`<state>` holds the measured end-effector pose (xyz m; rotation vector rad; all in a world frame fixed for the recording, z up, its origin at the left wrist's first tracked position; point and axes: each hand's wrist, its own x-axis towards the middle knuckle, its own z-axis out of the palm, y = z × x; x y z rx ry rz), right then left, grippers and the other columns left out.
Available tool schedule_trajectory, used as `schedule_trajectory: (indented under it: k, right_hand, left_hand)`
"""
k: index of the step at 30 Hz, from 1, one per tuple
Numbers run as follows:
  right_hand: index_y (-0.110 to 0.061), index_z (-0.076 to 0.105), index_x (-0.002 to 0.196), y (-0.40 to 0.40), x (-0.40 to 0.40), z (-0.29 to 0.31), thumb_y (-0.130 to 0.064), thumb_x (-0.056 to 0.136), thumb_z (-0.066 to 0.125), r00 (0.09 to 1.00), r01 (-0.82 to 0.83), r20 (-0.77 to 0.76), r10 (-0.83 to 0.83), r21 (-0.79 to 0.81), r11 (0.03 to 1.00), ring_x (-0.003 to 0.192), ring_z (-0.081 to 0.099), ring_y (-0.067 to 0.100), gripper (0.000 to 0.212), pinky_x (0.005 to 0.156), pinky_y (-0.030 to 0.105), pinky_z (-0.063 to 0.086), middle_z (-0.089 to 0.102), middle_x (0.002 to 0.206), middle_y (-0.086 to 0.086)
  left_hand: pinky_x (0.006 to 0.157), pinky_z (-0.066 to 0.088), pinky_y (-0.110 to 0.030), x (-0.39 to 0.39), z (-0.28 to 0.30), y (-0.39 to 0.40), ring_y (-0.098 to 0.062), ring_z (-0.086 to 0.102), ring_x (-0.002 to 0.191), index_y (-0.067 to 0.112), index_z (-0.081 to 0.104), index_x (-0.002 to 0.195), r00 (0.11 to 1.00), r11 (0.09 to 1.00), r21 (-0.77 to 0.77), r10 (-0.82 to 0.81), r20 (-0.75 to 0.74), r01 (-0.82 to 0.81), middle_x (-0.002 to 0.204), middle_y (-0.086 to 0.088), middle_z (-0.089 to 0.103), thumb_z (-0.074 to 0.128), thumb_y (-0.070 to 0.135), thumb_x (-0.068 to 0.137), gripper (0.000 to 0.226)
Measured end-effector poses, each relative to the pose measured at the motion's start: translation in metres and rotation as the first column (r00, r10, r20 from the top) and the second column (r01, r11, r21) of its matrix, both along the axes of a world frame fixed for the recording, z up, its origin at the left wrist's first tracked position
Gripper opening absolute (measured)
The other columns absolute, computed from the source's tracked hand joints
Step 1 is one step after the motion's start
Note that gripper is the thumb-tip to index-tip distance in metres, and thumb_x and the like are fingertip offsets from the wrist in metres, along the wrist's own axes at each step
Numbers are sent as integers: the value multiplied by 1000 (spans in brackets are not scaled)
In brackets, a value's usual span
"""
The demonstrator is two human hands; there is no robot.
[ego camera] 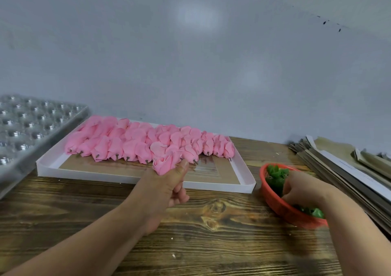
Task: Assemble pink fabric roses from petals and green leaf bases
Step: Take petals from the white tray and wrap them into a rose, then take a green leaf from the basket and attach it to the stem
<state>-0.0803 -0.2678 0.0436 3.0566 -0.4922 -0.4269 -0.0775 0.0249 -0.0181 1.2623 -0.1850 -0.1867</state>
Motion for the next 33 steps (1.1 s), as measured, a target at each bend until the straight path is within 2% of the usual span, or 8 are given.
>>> schedule_trajectory:
  k: [2,7,13,19,23,28,31,33]
  right_hand:
    - [-10,71,78,1,3,-3,-17,82,60,1000,-4,-1,4,-31,1000,78,65,15,14,76,31,56,70,81,3]
    - [-10,71,77,-5,5,-7,-11,84,55,1000,-14,18,14,-21,1000,77,65,15,18,72,28,56,68,80,3]
    - [-15,54,68,-17,2,-6,-23,92,55,991,24,133,-27,22,999,58,49,8,26,49,19,33,55,66,-3]
    - [-5,56,69,-28,-4,-11,-21,90,59,891,116,392,-231,297,948,49,54,15,27,44,23,35,59,56,4]
    - [-3,61,72,-26,-10,-11,-5,82,67,876,79,409,-256,403,912,35,53,14,12,41,23,38,59,43,4]
    - [-13,68,80,-21,-14,-6,-6,80,69,930,57,307,-203,426,903,48,56,15,7,46,26,42,64,60,9]
    - [-22,71,78,-20,-14,-2,-13,76,73,971,40,207,-118,344,938,72,59,13,9,60,26,41,66,77,0]
    - [-22,70,71,-20,-13,-2,-10,76,71,978,20,191,-78,287,958,78,58,14,13,62,25,40,65,80,-1]
  left_hand:
    - [61,55,-26,-1,0,-1,-8,47,47,27,53,51,999,999,-51,-3,-33,1,51,5,42,67,50,64,30]
    - [54,51,-24,-3,5,-1,-9,38,44,17,48,65,996,991,-134,-20,-89,7,49,4,35,65,44,69,31]
    - [52,53,-25,-2,6,-2,-9,41,44,14,48,71,983,975,-220,-13,-183,-28,51,2,37,63,38,79,29]
    - [53,53,-24,2,1,-1,-8,44,45,15,50,74,977,977,-211,-15,-214,-31,54,2,39,66,38,76,28]
    - [52,53,-24,2,-2,-3,-7,45,44,15,50,75,975,977,-209,-13,-220,-34,53,2,40,66,37,79,27]
    - [53,53,-24,3,-4,-2,-8,46,44,16,53,75,976,977,-212,-21,-216,-26,53,2,41,69,39,70,28]
    - [54,53,-25,3,-5,-1,-7,47,45,18,54,78,976,976,-216,-33,-213,-14,53,3,42,70,38,69,27]
    - [54,53,-25,3,-5,-1,-8,47,45,18,55,77,977,977,-214,-34,-211,-12,53,3,42,71,38,68,27]
